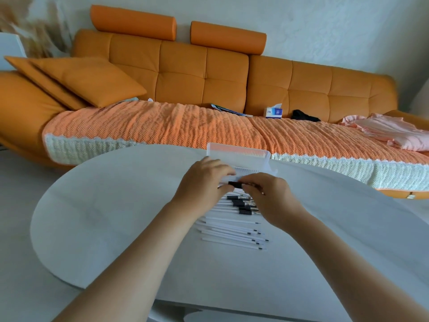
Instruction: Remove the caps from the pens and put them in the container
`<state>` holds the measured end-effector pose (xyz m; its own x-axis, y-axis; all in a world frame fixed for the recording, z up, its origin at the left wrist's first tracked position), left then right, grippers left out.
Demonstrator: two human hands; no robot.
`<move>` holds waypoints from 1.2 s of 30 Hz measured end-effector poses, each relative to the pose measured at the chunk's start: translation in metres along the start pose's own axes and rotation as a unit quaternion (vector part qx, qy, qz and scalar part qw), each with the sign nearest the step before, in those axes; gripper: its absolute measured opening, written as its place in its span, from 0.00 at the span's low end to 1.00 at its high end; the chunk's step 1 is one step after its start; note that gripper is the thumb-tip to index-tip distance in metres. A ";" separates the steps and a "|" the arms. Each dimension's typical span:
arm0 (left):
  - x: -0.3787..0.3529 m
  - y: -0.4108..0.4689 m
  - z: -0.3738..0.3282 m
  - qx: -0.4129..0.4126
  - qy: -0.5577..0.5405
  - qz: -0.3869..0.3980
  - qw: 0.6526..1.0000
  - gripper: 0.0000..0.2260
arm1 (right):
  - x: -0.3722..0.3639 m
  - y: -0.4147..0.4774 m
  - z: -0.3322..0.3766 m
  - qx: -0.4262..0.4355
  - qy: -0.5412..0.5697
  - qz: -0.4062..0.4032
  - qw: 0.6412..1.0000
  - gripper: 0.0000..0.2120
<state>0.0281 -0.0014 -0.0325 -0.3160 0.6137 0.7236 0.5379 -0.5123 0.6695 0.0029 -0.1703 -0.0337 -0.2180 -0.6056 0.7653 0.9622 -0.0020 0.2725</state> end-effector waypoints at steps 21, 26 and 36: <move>-0.037 -0.007 0.039 0.110 0.045 0.134 0.984 0.30 | -0.013 0.104 -0.020 -0.167 -0.119 0.134 0.970 0.22; -0.037 -0.008 0.039 0.107 0.056 0.145 0.982 0.31 | -0.017 0.092 -0.018 -0.130 -0.189 0.185 0.956 0.25; -0.038 -0.007 0.035 0.115 0.055 0.139 0.982 0.30 | -0.015 0.094 -0.010 -0.082 -0.129 0.179 0.972 0.16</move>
<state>0.0637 -0.0001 -0.0706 -0.2088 0.3943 0.8950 0.7739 -0.4929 0.3977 0.0986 -0.1694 -0.0258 0.1225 -0.3709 0.9205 0.9924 0.0331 -0.1187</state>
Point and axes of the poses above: each hand's wrist, its own y-axis towards the middle knuckle, its own x-axis out of the back of the hand, z = x × y, the point moved 4 cm from there along y, towards the middle knuckle, and after that the axes turned 11 degrees about -x, right-handed, at the moved point
